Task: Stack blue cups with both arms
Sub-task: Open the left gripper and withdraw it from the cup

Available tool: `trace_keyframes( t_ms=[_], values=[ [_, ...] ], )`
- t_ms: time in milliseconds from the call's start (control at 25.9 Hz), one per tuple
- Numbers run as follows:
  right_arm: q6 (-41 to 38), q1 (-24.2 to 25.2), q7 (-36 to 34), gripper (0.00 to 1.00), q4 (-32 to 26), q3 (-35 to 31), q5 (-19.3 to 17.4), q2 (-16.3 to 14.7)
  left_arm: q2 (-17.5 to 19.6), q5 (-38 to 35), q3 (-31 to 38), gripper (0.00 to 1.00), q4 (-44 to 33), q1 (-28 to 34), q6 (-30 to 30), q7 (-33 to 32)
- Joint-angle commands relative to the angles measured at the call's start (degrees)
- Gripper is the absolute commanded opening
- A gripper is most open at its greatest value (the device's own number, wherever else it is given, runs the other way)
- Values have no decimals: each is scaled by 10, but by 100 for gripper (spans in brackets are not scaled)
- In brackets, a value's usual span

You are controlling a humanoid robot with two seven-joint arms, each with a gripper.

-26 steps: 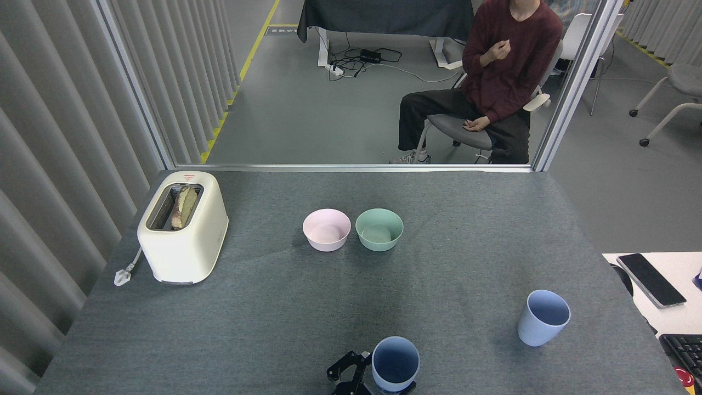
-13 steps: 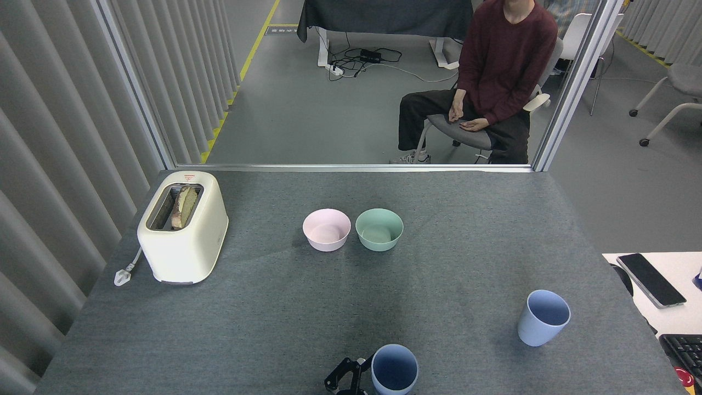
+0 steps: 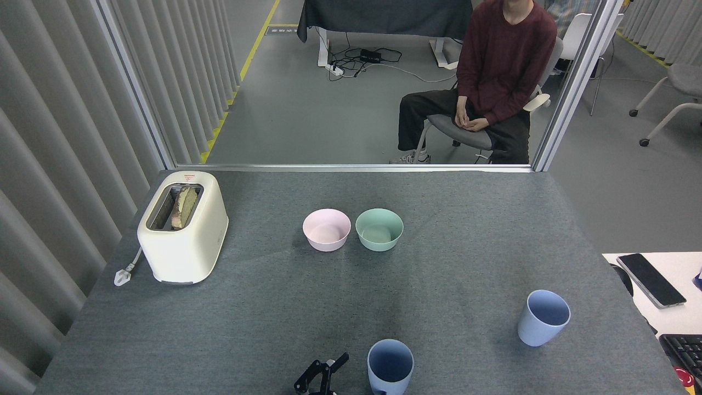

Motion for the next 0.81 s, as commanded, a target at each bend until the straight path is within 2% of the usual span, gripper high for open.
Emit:
trace_keyframes(
  t_ms=[0, 193, 309, 386, 464, 618, 773],
  values=[
    [0, -6, -2, 100, 1, 0, 0, 0, 31, 2, 28, 99, -24, 24, -2, 8],
    [0, -9, -2, 100, 1, 2, 0, 2, 73, 14, 100, 99, -64, 73, -20, 15],
    [2, -24, 1, 100, 7, 2, 1, 1, 87, 64, 176, 99, -80, 88, -16, 15],
    [20, -59, 5, 100, 39, 1, 3, 2, 87, 112, 251, 99, -82, 96, -11, 10],
    [41, -85, 5, 100, 74, 2, 3, -6, 89, 136, 297, 99, -85, 103, -11, 10],
    [44, -149, 23, 100, 126, 2, 2, -27, 99, 152, 319, 99, -73, 102, -10, 9],
    [47, -226, 29, 100, 217, 2, 3, -38, 98, 164, 333, 99, -71, 103, -10, 9]
  ],
)
